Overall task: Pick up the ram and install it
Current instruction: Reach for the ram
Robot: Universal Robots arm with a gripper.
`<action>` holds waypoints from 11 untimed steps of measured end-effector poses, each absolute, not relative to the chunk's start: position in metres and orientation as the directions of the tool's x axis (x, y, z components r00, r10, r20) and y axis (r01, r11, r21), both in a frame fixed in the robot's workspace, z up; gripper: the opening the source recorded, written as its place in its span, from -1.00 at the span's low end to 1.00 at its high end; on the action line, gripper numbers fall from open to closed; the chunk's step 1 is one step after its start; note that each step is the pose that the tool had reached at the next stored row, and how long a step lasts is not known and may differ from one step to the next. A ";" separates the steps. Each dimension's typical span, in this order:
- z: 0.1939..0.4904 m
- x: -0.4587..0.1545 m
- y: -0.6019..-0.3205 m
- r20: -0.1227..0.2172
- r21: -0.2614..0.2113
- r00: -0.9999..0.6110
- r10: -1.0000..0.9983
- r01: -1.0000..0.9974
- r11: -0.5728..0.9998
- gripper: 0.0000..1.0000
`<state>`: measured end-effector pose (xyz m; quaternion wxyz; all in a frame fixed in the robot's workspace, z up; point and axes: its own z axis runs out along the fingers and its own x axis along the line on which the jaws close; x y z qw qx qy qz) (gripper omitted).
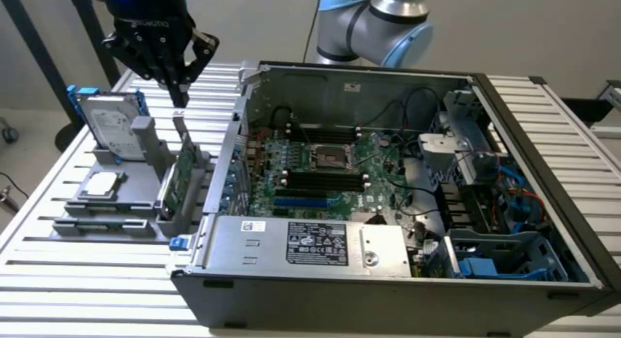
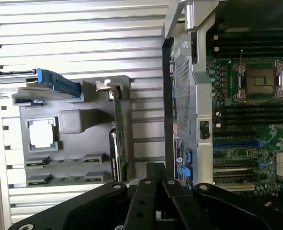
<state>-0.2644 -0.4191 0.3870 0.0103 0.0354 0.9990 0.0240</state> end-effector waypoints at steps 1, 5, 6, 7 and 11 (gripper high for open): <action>0.387 -0.269 -0.419 -0.019 0.049 -0.997 0.071 0.070 0.996 -0.79; 0.384 -0.287 -0.421 -0.019 0.049 -0.997 0.071 0.070 0.996 -0.79; 0.384 -0.292 -0.421 -0.019 0.049 -0.997 0.071 0.070 0.996 -0.79; 0.383 -0.296 -0.422 -0.019 0.048 -0.997 0.071 0.070 0.996 -0.79; 0.380 -0.314 -0.423 -0.019 0.048 -0.997 0.071 0.070 0.996 -0.79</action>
